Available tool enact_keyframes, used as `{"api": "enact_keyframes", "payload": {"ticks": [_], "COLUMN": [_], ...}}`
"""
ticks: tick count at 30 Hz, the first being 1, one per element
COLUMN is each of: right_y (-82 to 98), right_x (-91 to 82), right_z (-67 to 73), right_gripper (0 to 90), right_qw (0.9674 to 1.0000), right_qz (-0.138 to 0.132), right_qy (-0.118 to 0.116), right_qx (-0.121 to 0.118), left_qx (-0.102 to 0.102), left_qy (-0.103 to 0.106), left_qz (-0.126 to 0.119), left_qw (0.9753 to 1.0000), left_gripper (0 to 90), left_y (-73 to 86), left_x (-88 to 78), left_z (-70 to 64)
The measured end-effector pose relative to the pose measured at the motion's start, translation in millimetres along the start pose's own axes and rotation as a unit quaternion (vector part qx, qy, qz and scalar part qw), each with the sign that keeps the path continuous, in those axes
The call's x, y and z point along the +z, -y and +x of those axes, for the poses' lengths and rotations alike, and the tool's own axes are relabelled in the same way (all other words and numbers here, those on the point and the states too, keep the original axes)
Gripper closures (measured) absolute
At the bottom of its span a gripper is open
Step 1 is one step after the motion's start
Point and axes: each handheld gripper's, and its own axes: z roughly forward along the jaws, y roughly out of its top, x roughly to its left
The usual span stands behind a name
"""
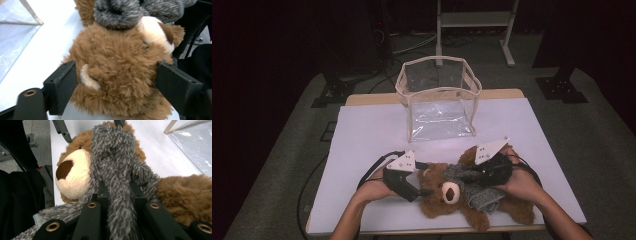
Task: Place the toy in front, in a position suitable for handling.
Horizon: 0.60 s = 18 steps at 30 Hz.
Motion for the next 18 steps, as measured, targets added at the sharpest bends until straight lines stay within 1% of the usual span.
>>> {"api": "enact_keyframes", "payload": {"ticks": [1, 2, 5, 10, 12, 13, 14, 15, 16, 17, 18], "right_y": [0.4, 1.2, 3.4, 5.4, 5.6, 6.1, 6.4, 7.0, 7.9, 8.7, 9.0], "right_x": [-0.1, -0.1, -1.1, -1.8, -1.7, -1.1, -0.8, -0.5, -0.5, -0.7, -0.9], "right_z": [0.4, 0.5, 1.7, 3.5, 5.0, 6.0, 6.6, 8.3, 8.6, 9.5, 9.6], "right_gripper": [74.7, 74.7, 74.7, 74.7, 74.7, 74.7, 74.7, 74.7, 74.7, 74.7, 74.7], "right_qw": [1.0, 1.0, 1.0, 0.9999, 0.9999, 0.9999, 0.9999, 0.9999, 0.9999, 0.9998, 0.9997], "right_qz": [-0.001, -0.003, -0.006, -0.007, -0.007, -0.008, -0.008, -0.008, -0.009, -0.013, -0.016], "right_qy": [0.0, -0.002, -0.005, -0.01, -0.009, -0.011, -0.011, -0.012, -0.012, -0.014, -0.013], "right_qx": [0.001, 0.002, 0.004, 0.003, 0.003, 0.004, 0.003, 0.008, 0.005, 0.01, 0.011], "left_qx": [-0.007, -0.011, -0.021, -0.031, -0.029, -0.026, -0.021, -0.015, -0.008, -0.002, 0.002], "left_qy": [-0.003, -0.005, 0.0, 0.035, 0.059, 0.059, 0.059, 0.061, 0.061, 0.061, 0.059], "left_qz": [0.0, 0.003, 0.008, 0.015, 0.014, 0.018, 0.022, 0.025, 0.026, 0.028, 0.03], "left_qw": [1.0, 0.9999, 0.9998, 0.9988, 0.9977, 0.9977, 0.9978, 0.9977, 0.9977, 0.9977, 0.9978], "left_gripper": [15.8, 13.8, 11.7, 12.1, 14.4, 14.4, 16.0, 20.6, 24.5, 30.1, 33.6], "left_y": [-0.2, -0.5, 0.0, -1.4, -2.7, -3.8, -5.2, -6.5, -7.2, -7.6, -7.9], "left_x": [0.8, 1.2, 4.2, 15.7, 22.7, 25.5, 27.8, 27.6, 26.5, 25.3, 24.5], "left_z": [1.2, 2.1, 4.3, 4.1, 2.2, 0.6, -0.9, -1.7, -1.8, -1.3, -0.7]}}
